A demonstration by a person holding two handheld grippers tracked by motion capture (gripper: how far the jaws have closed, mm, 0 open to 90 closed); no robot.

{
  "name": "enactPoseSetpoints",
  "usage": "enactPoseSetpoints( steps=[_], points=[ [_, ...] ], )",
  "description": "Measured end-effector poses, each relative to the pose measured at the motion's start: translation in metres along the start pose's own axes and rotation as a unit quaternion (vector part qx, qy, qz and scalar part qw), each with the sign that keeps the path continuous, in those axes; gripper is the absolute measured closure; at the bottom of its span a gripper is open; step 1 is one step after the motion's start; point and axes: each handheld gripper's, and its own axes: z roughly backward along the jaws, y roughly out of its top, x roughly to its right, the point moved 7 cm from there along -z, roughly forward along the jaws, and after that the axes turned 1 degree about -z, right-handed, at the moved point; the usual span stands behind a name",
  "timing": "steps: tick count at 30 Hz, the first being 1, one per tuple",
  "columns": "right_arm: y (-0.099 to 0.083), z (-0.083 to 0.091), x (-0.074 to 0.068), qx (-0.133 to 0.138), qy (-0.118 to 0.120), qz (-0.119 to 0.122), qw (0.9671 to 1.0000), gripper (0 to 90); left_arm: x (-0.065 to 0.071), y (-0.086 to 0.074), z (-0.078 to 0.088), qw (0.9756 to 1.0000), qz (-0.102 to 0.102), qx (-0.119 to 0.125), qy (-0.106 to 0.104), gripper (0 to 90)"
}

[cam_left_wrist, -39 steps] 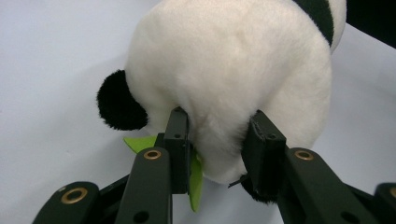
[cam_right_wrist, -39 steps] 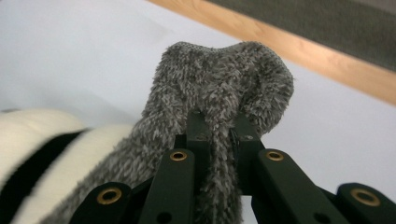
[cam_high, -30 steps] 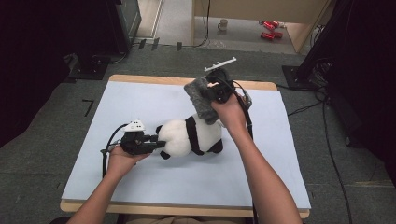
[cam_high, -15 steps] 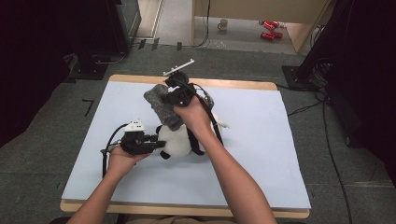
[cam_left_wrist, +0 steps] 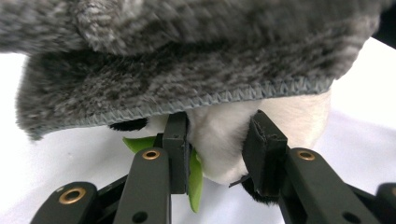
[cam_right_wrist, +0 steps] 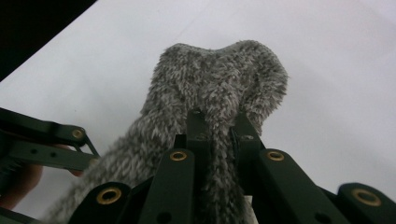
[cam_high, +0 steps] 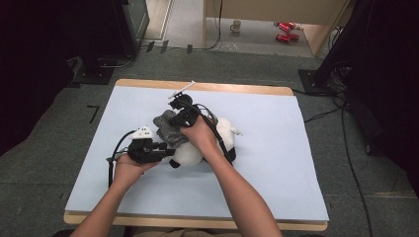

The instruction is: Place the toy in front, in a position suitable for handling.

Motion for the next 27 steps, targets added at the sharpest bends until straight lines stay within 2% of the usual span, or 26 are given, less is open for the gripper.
enactPoseSetpoints(
  steps=[2, 6, 11, 14, 15, 17, 19, 20, 27],
  points=[
    [-0.003, 0.000, 0.005, 0.000, 0.008, -0.010, 0.9999, 82.1, 0.000, 0.000, 0.000, 1.0000, 0.000, 0.000, 0.001, 64.7],
    [-0.007, 0.003, 0.013, -0.012, -0.005, 0.001, 0.9999, 82.1, 0.001, 0.000, 0.000, 1.0000, 0.005, -0.003, -0.001, 64.9],
    [-0.012, 0.009, 0.028, -0.011, -0.009, -0.015, 0.9998, 81.9, 0.000, 0.000, 0.000, 0.9999, 0.011, -0.003, -0.002, 65.3],
    [-0.018, 0.014, 0.044, -0.012, -0.025, -0.017, 0.9995, 81.9, 0.000, 0.000, 0.000, 0.9999, 0.012, -0.003, -0.004, 65.5],
    [-0.020, 0.017, 0.050, -0.016, -0.036, -0.029, 0.9988, 82.0, 0.000, 0.000, 0.001, 0.9999, 0.014, -0.003, -0.006, 65.7],
    [-0.027, 0.023, 0.065, -0.030, -0.068, -0.031, 0.9967, 82.1, 0.000, 0.001, 0.000, 0.9999, 0.014, 0.002, -0.006, 65.9],
    [-0.032, 0.030, 0.077, -0.023, -0.059, -0.053, 0.9966, 82.1, 0.000, 0.002, -0.001, 0.9999, 0.013, 0.003, -0.006, 66.7],
    [-0.034, 0.034, 0.080, -0.022, -0.062, -0.059, 0.9961, 82.0, 0.000, 0.002, -0.001, 0.9999, 0.014, 0.003, -0.006, 66.7],
    [-0.041, 0.053, 0.105, -0.005, -0.095, -0.073, 0.9928, 81.9, -0.001, 0.001, -0.001, 0.9996, 0.025, -0.003, -0.010, 69.7]
  ],
)
